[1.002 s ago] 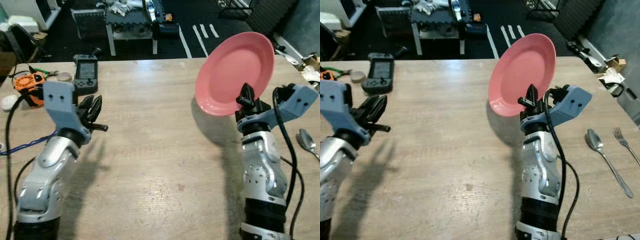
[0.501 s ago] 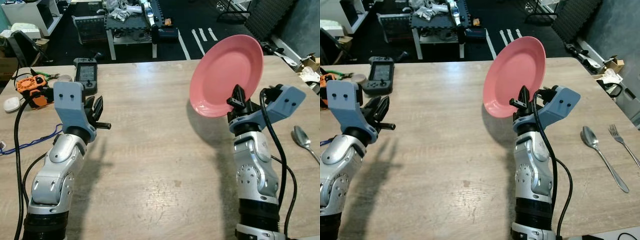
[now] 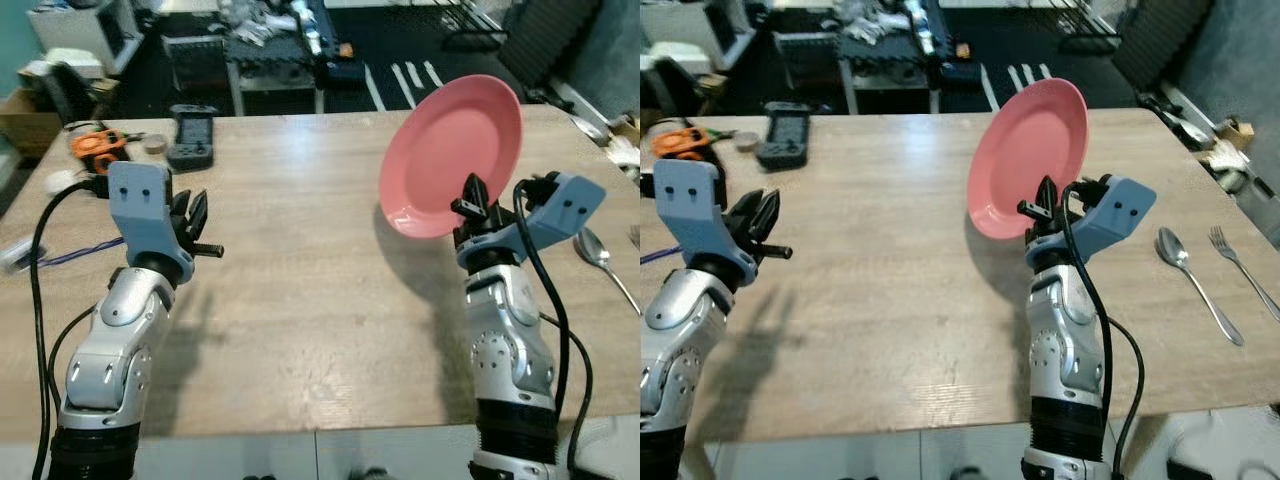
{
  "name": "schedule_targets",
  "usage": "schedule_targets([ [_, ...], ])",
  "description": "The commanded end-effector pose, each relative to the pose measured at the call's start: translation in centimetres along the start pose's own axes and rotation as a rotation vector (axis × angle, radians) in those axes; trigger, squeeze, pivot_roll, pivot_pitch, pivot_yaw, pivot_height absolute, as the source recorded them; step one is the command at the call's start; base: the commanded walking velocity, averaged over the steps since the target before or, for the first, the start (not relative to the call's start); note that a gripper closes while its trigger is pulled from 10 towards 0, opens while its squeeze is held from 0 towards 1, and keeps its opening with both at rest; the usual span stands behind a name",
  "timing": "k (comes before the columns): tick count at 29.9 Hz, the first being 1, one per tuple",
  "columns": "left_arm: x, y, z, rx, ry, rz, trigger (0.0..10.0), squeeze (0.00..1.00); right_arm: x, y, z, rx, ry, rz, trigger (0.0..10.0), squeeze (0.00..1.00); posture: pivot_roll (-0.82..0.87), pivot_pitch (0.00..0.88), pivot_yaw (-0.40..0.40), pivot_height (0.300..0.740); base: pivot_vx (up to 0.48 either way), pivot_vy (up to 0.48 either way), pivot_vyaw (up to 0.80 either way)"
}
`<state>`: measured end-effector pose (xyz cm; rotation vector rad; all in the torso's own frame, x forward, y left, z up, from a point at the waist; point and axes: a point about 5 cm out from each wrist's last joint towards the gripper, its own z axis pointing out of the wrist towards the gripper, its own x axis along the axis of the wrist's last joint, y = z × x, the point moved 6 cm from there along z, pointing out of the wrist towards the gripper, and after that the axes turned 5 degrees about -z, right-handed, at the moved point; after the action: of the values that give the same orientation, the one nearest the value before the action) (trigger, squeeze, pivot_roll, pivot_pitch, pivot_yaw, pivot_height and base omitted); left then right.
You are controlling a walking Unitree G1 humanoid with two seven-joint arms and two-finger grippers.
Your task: Setting the table
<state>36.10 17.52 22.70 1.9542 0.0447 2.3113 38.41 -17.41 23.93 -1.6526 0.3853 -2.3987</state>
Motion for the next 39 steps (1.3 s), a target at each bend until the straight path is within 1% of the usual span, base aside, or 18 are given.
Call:
schedule_targets([
  [1, -0.39, 0.17, -0.10, 0.001, -0.010, 0.006, 10.0, 0.00, -0.51, 0.23, -0.23, -0.007, -0.012, 0.001, 10.0, 0.00, 0.04, 0.063, 0.068, 0.740, -0.285, 0.000, 0.00],
  [25, -0.53, 0.42, -0.05, -0.007, -0.003, 0.002, 10.0, 0.00, -0.67, 0.46, -0.17, -0.006, -0.013, -0.014, 10.0, 0.00, 0.03, 0.048, 0.067, 0.740, -0.276, 0.000, 0.00],
  [39, -0.64, 0.50, 0.05, -0.006, -0.008, 0.000, 10.0, 0.00, -1.06, 0.63, -0.27, -0.013, -0.028, -0.003, 10.0, 0.00, 0.03, 0.052, 0.068, 0.740, 0.000, 0.000, 0.00],
])
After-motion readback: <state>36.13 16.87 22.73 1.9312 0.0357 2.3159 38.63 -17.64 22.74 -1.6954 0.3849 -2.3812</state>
